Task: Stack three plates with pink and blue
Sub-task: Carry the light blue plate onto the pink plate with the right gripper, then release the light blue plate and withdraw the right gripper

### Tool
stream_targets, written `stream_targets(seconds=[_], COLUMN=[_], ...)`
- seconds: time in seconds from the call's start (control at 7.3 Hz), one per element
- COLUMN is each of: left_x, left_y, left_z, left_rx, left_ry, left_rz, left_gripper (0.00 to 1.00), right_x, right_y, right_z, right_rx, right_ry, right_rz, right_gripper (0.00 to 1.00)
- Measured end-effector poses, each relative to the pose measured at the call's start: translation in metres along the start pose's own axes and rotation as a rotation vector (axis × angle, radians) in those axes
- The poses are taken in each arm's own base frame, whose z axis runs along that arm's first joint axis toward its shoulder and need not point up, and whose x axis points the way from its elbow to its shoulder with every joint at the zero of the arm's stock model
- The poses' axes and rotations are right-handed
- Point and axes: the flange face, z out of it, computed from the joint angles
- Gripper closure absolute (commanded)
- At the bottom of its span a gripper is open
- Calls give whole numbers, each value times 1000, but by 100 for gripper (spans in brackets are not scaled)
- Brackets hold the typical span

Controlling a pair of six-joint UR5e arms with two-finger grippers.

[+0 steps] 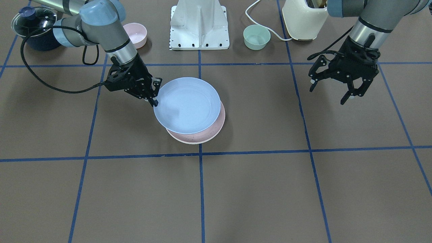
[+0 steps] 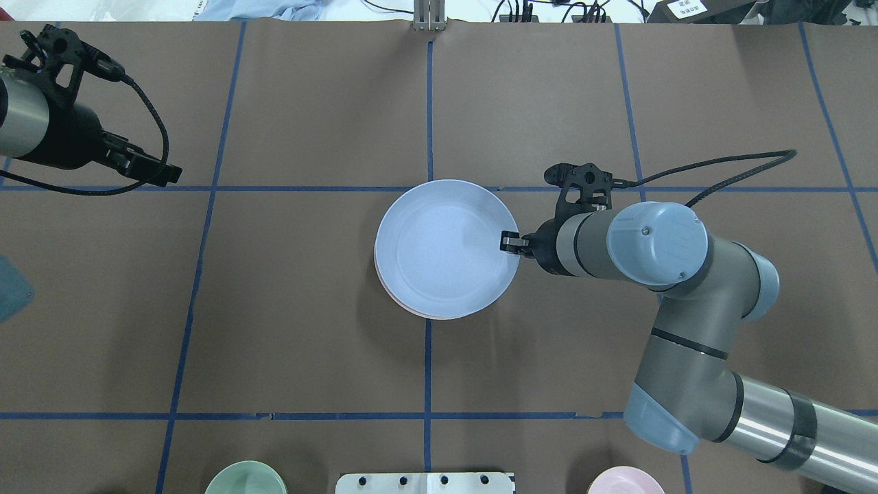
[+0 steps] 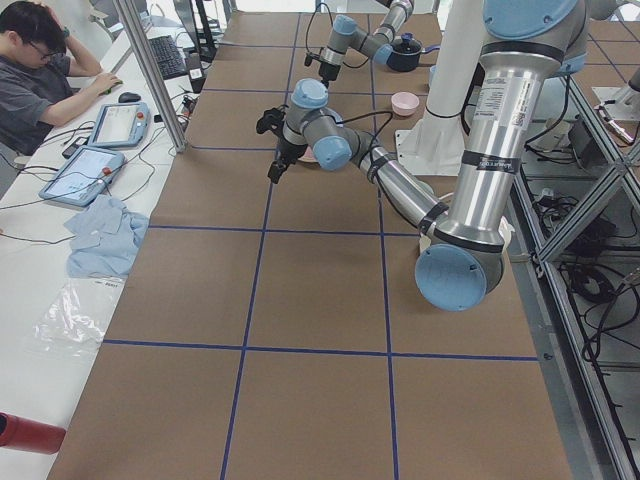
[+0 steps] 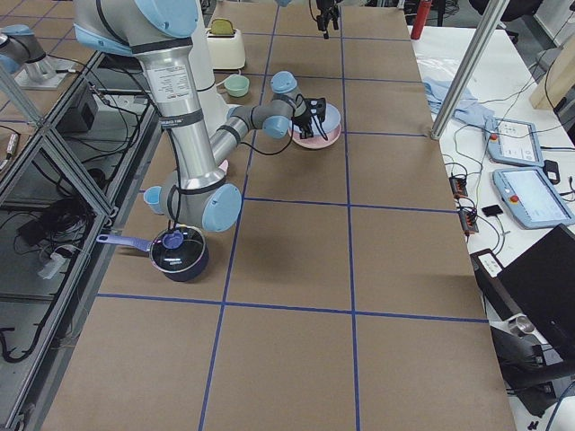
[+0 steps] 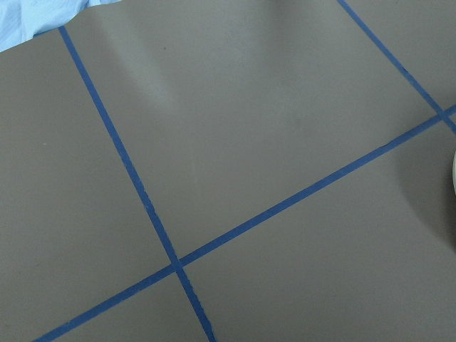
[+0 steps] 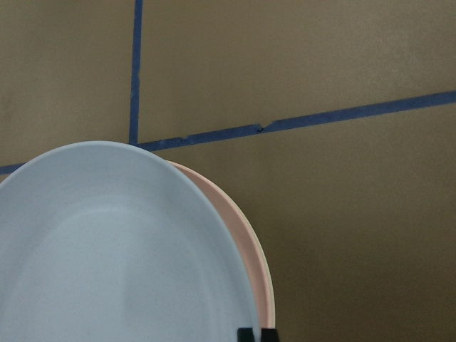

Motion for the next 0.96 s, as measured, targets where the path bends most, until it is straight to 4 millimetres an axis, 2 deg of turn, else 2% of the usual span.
stream_targets(seconds=[0.14, 0.27, 0.41, 0.68, 0.82, 0.96], left_x=[0, 0, -1, -1, -2, -4], left_y=[0, 0, 0, 0, 1, 3], left_z=[0, 0, 1, 2, 2, 2], left_rx=[0, -1, -2, -4, -5, -8], left_ry=[0, -1, -1, -1, -1, -4], left_rz=[0, 0, 0, -1, -1, -4], left_gripper=[0, 0, 0, 0, 0, 0], right_x=[-3, -6, -11, -22, -20, -11], right_y=[3, 3, 0, -16, -34, -63], right_z=[6, 12, 22, 34, 30, 19], right_rx=[-1, 5, 21, 57, 68, 55], right_ry=[15, 27, 39, 55, 72, 113], right_rz=[-2, -3, -3, 5, 17, 24], right_gripper=[42, 9, 2, 1, 0, 0])
